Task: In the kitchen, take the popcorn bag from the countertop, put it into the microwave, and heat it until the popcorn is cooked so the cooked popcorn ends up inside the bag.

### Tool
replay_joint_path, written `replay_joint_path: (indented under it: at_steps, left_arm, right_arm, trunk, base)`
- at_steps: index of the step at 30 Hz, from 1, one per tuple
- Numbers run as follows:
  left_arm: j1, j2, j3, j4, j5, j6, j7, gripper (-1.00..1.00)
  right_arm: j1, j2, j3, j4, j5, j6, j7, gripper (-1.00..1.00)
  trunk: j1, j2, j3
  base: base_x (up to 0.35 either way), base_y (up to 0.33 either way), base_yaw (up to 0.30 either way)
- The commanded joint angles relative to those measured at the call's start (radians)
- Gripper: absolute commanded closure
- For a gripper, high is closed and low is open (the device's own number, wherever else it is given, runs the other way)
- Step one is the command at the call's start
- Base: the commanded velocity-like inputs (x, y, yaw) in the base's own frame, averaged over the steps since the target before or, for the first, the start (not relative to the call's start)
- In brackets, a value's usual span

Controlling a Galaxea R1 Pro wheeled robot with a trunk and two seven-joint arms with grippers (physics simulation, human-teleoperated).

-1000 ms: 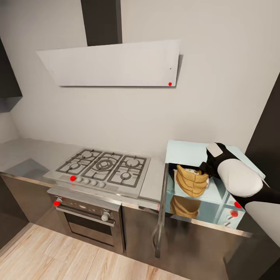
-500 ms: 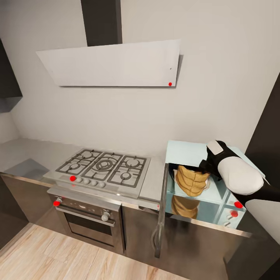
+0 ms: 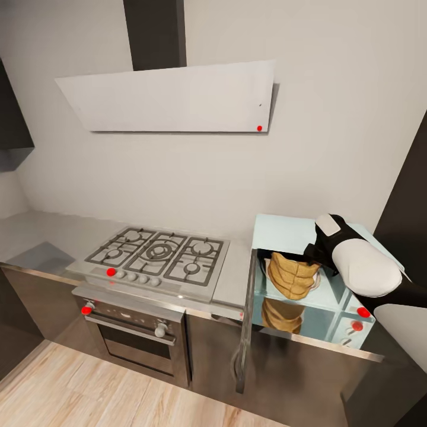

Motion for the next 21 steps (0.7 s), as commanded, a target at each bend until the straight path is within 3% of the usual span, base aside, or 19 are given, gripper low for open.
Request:
replay_joint_path:
  at_steps: [1,21]
  left_arm:
    - [-0.001,0.0,0.003,0.001,-0.001,-0.004,0.001,-1.0]
    - [-0.001,0.0,0.003,0.001,-0.001,-0.004,0.001,-1.0]
  right_arm:
    - [-0.009,0.0,0.002,-0.003,-0.004,-0.011,0.0,-1.0]
    - [-0.009,0.0,0.003,-0.003,-0.004,-0.011,0.001,-1.0]
  trunk:
    - [0.001,-0.002,-0.002]
    - [0.001,-0.002,-0.002]
  base:
    - [0.0,0.0,0.0]
    - [-0.046,0.0,0.0]
